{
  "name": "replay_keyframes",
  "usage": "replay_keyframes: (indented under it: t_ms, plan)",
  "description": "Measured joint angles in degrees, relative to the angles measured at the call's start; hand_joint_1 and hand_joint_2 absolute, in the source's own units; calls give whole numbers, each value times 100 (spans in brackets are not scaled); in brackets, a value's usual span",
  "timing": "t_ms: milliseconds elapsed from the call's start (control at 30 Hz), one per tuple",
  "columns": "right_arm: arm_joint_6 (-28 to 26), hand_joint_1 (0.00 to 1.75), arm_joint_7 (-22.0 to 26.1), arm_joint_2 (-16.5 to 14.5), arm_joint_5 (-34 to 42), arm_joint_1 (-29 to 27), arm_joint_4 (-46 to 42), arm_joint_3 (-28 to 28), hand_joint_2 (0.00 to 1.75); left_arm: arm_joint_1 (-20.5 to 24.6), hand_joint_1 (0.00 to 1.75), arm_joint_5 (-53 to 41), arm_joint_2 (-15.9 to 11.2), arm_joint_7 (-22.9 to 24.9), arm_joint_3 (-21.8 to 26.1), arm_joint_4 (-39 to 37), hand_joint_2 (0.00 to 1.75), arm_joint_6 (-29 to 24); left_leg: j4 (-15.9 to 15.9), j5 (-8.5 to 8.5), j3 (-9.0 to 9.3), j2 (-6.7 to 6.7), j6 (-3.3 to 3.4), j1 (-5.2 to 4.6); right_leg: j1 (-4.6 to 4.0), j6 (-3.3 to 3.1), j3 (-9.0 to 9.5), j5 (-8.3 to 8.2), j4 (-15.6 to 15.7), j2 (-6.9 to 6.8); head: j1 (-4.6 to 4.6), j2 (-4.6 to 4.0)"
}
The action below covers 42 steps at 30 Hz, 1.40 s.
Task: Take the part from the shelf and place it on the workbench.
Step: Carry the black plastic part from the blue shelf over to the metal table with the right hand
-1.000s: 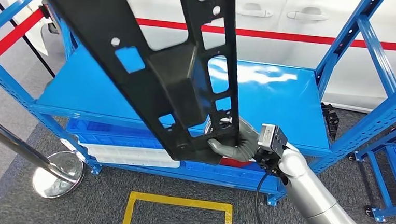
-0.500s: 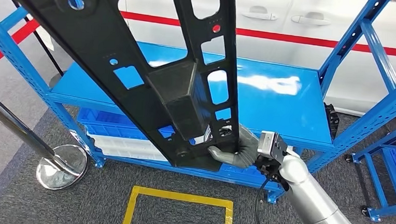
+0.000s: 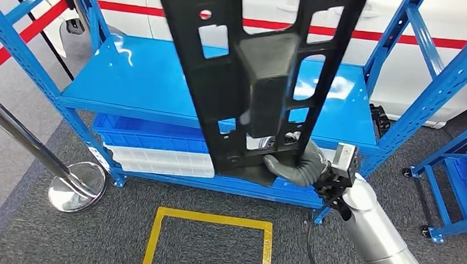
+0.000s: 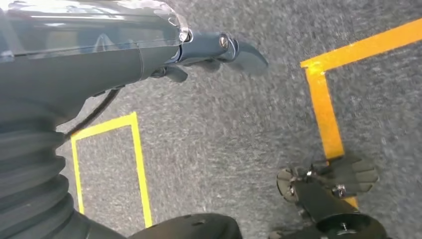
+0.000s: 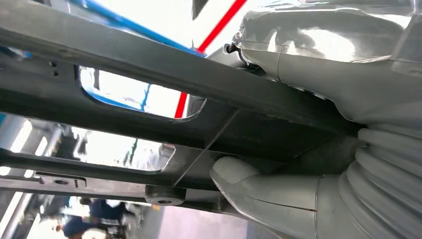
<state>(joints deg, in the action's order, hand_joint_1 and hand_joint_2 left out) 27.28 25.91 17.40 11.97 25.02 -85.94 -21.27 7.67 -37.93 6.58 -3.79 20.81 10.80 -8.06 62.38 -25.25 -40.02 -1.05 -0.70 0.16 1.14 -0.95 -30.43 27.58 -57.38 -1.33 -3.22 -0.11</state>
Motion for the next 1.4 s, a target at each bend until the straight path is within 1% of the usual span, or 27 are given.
replay_keyframes:
  t_ms: [67, 100, 133, 167, 233, 300, 367, 433, 467, 500, 567, 600, 633, 667, 733, 800, 867, 933, 967, 1033, 1100, 1133, 1167, 1200, 1267, 1333, 1400]
  plan:
    - [15, 175, 5, 19, 20, -19, -6, 117, 175, 40, 0, -1, 1, 31, -1, 0, 175, 24, 718, -562, -155, 7, -57, 7, -6, -31, -163, -131, -5, 0, 0, 0]
    - [26, 175, 0, 30, 22, -25, -2, 153, 175, 52, 0, 6, 0, 35, -1, 0, 175, 27, 1033, -684, -188, 8, -78, 11, -7, -28, -249, -196, -11, 1, -1, 0]
    - [37, 175, -9, 38, 20, -26, 7, 177, 175, 59, 0, 13, 0, 36, 0, 0, 175, 27, 1206, -670, -153, 10, -94, 15, -6, -19, -338, -260, -19, 3, -1, 0]
    - [50, 175, -22, 39, 15, -23, 21, 194, 175, 64, 0, 21, 0, 34, 1, 0, 175, 24, 1184, -548, -26, 10, -101, 20, -4, -4, -428, -322, -29, 6, -1, 0]
    - [76, 175, -50, 39, -2, -1, 50, 223, 175, 71, 0, 32, 0, 26, 2, 0, 175, 17, 594, -293, 485, -4, -85, 31, 2, 41, -578, -431, -57, 13, -1, 0]
    - [93, 175, -71, 39, -25, 42, 67, 248, 175, 77, 0, 33, 4, 14, 2, 0, 175, 12, -194, -317, 1010, -40, -22, 22, -7, 107, -672, -533, -75, 18, -2, 0]
    - [101, 175, -81, 34, -48, 76, 84, 269, 175, 77, 0, 28, 13, 8, 2, 0, 175, 11, -532, -374, 1164, -56, 60, 1, -9, 182, -707, -644, -51, 21, -1, 0]
    - [107, 175, -84, 2, -63, 81, 105, 289, 175, 78, 0, 21, 33, 9, 2, -1, 175, 14, -557, -270, 1086, -33, 160, 14, -2, 246, -751, -646, -44, 35, 0, 0]
    - [109, 175, -84, -27, -67, 77, 115, 307, 175, 83, 0, 19, 41, 11, 2, -1, 175, 15, -570, -202, 1038, -18, 218, 19, 4, 264, -798, -502, -137, 44, 1, 0]
    - [110, 175, -84, -59, -71, 75, 126, 329, 175, 90, 0, 16, 49, 12, 2, -1, 175, 15, -582, -131, 977, -2, 265, 23, 8, 271, -869, -253, -348, 52, 1, 0]
    - [111, 175, -85, -133, -73, 71, 151, 367, 175, 100, 0, 13, 50, 14, 2, 0, 175, 15, -571, -7, 825, 21, 315, 1, 19, 273, -1040, 321, -1064, 64, 1, 0]
    - [111, 175, -85, -171, -73, 66, 164, 378, 175, 101, 0, 12, 50, 14, 2, 0, 175, 16, -564, 50, 744, 31, 319, -11, 19, 277, -1099, 472, -1423, 68, 1, 0]
    - [111, 175, -86, -208, -73, 60, 176, 383, 175, 100, 0, 12, 51, 14, 2, 0, 175, 16, -552, 103, 662, 40, 320, -22, 17, 277, -1101, 482, -1655, 70, 1, 0]
    - [111, 175, -86, -239, -74, 55, 184, 387, 175, 99, 0, 11, 52, 14, 2, 0, 175, 17, -537, 152, 579, 47, 317, -30, 15, 269, -1018, 374, -1702, 70, 0, 0]
    - [111, 175, -86, -277, -75, 52, 189, 393, 175, 99, 0, 6, 58, 13, 2, 0, 175, 17, -495, 230, 438, 54, 301, -44, -6, 202, -560, 70, -1185, 62, 0, 0]
    - [111, 175, -86, -289, -75, 61, 182, 403, 175, 103, 0, -1, 74, 12, 2, 0, 175, 20, -458, 302, 341, 65, 258, -54, -53, 114, -19, 55, -376, 33, 0, 0]
    - [112, 175, -86, -291, -74, 69, 176, 411, 175, 105, 0, -3, 86, 11, 2, 0, 175, 23, -465, 394, 286, 76, 190, -29, -98, 83, 190, 150, 30, 36, -1, 0]
    - [125, 175, -91, -291, -75, 72, 174, 413, 175, 103, 0, -2, 88, 10, 2, 0, 175, 28, -500, 430, 248, 69, 116, -13, -96, 65, 167, 50, 139, 46, -1, 0]
    - [134, 175, -96, -291, -76, 74, 173, 413, 175, 101, 0, -1, 89, 10, 2, 0, 175, 30, -443, 332, 211, 66, 83, -12, -80, 42, 140, -18, 180, 36, -1, 0]
    - [148, 175, -102, -290, -78, 78, 171, 412, 175, 97, 0, 1, 87, 10, 2, 0, 175, 29, 27, -128, 52, 64, 13, 6, -41, 12, 56, -135, 225, -2, -2, 0]
    - [152, 175, -105, -285, -78, 74, 172, 412, 175, 93, 0, 3, 87, 10, 2, 0, 175, 28, 785, -561, -138, 68, -61, 44, -25, 12, -76, -208, 179, -18, -2, 0]
    - [156, 175, -107, -282, -79, 70, 173, 411, 175, 91, 0, 4, 87, 10, 2, 0, 175, 28, 1030, -617, -159, 69, -96, 65, -14, 27, -146, -235, 140, -24, -2, 0]
    - [158, 175, -110, -280, -79, 66, 174, 411, 175, 89, 0, 5, 87, 10, 2, 0, 175, 28, 1082, -562, -89, 69, -130, 87, 6, 46, -219, -256, 93, -28, -2, 0]
    - [160, 175, -112, -280, -79, 64, 175, 410, 175, 90, 0, 5, 86, 10, 2, 0, 175, 28, 912, -428, 81, 69, -164, 111, 32, 67, -289, -271, 36, -28, -2, 0]
    - [161, 175, -112, -279, -79, 65, 172, 411, 175, 100, 0, 5, 86, 9, 2, 0, 175, 28, 206, -235, 560, 40, -225, 142, 73, 130, -430, -292, -89, -21, -2, 0]
    - [163, 175, -114, -279, -80, 68, 169, 413, 175, 107, 0, 5, 85, 5, 2, 0, 175, 28, -249, -226, 806, -9, -185, 130, 69, 220, -530, -342, -168, 0, -2, 0]
    - [175, 175, -118, -286, -81, 67, 169, 417, 175, 104, 0, 5, 80, 3, 3, 0, 175, 22, -293, -198, 772, -28, -67, 102, 67, 321, -574, -433, -163, 22, 0, 0]
